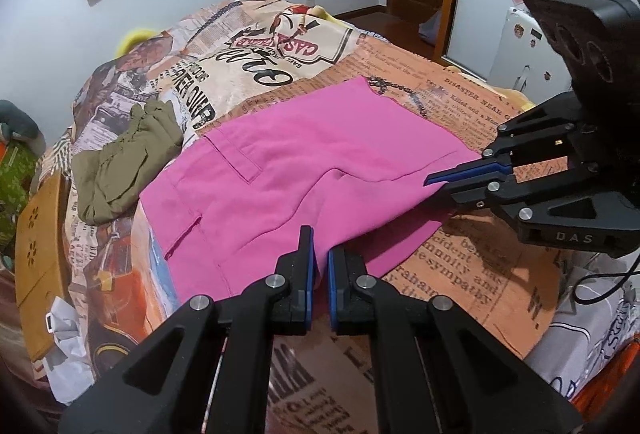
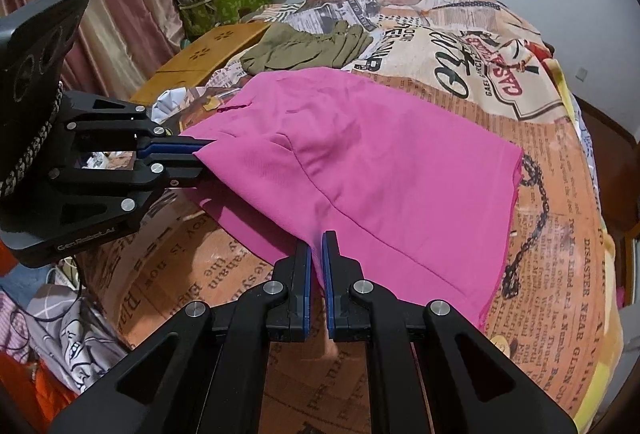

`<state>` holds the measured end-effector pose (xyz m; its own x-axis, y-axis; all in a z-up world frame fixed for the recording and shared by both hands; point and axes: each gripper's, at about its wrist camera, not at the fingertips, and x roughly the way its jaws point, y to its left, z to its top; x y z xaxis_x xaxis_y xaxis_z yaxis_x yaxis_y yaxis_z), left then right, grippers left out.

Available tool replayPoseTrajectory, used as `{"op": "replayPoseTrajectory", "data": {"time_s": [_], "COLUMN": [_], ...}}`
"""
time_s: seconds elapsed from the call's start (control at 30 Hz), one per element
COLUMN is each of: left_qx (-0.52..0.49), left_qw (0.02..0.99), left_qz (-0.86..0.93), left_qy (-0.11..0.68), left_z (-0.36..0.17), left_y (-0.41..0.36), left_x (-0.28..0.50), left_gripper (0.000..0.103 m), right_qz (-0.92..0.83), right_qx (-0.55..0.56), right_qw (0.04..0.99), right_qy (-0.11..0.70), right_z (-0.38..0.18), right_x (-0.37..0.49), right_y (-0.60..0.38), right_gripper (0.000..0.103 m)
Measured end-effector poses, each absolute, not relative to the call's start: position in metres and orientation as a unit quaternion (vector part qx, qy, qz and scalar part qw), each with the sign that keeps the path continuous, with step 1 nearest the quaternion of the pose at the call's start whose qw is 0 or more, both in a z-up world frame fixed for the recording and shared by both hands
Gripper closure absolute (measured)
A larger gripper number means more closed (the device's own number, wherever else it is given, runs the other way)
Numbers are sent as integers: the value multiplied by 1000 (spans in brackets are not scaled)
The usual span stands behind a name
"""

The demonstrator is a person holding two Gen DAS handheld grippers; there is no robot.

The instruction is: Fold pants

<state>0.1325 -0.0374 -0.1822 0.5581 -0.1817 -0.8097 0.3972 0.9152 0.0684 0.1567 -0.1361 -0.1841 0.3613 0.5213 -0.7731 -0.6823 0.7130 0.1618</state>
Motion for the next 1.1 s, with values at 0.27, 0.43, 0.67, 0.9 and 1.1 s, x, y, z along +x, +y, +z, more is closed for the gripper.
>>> {"op": "replayPoseTrajectory", "data": {"time_s": [0.27,0.43,0.67,0.9,1.1], "left_qx": [113,98,97,70,43], "left_qw": [878,872,861,878,899], "left_qz": [-167,-173,-177,-154,-80], "left_qy": [435,448,467,448,428], "left_z": [-175,-179,-186,-162,-152], "left_y": [-36,-34,-30,-2,33], "left_x": [125,122,114,106,118], "left_gripper": [98,98,96,74,41], "right_qz": [372,382,384,377,346], "right_qx": [-85,-75,-93,-68,-28], "right_qw": [821,801,794,813,824], "right_qy": [425,454,463,439,448], "right_z": [-178,-189,-188,-167,-170], "right_x": [152,153,146,145,165], "right_y": [-138,-137,-134,-151,-155], "right_gripper": [98,98,94,80,70]}}
